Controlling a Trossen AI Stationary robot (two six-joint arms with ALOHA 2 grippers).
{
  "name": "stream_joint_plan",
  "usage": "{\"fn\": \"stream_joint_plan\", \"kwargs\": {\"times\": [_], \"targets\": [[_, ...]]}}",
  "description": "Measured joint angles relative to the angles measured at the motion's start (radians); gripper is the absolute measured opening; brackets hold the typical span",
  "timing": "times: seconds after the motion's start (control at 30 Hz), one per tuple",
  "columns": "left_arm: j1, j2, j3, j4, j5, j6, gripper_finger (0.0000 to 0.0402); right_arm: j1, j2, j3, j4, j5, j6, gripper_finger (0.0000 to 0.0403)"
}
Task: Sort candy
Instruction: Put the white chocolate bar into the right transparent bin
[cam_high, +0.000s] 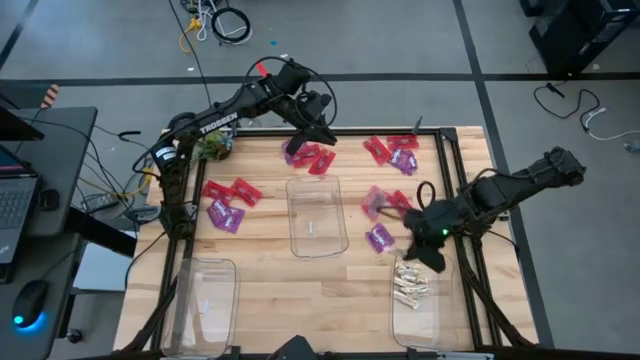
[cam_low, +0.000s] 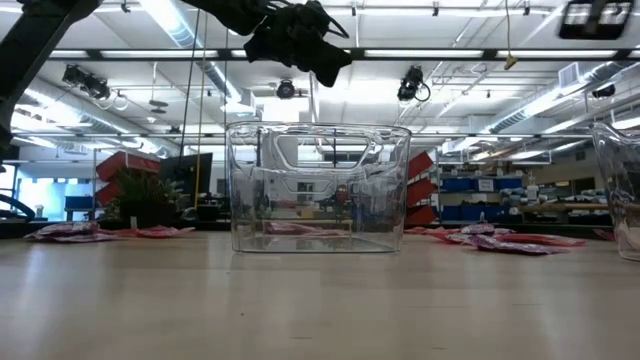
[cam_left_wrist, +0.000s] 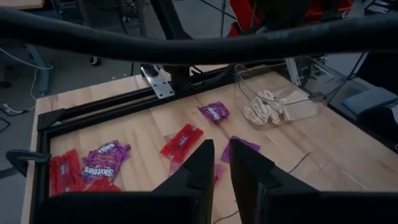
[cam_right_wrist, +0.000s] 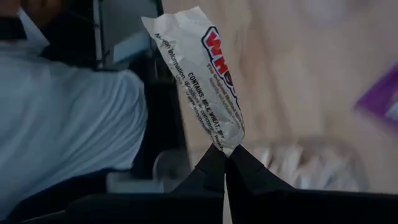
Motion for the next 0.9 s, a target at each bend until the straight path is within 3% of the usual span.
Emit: {"fn": "stream_joint_plan", "kwargs": {"times": [0.27, 0.43, 0.73, 0.9], "targets": [[-0.001, 0.000, 0.000, -0.001, 0.000, 0.000, 0.0051, 0.195, 0.002, -0.102, -0.035, -0.006, 0.359, 0.0000], [-0.002, 0.000, 0.000, -0.001, 0.000, 0.000, 0.0051, 0.264, 0.005, -0.187, -0.033, -0.004, 0.499, 0.0000], [-0.004, 0.000, 0.000, 0.000, -0.031, 0.001, 0.0051, 0.283, 0.060, -0.309, -0.019, -0.012, 0.497, 0.0002], [-0.007, -0.001, 0.000, -0.010, -0.070, 0.000, 0.0051, 0.279, 0.083, -0.320, 0.053, -0.012, 0.465, 0.0033]]}}
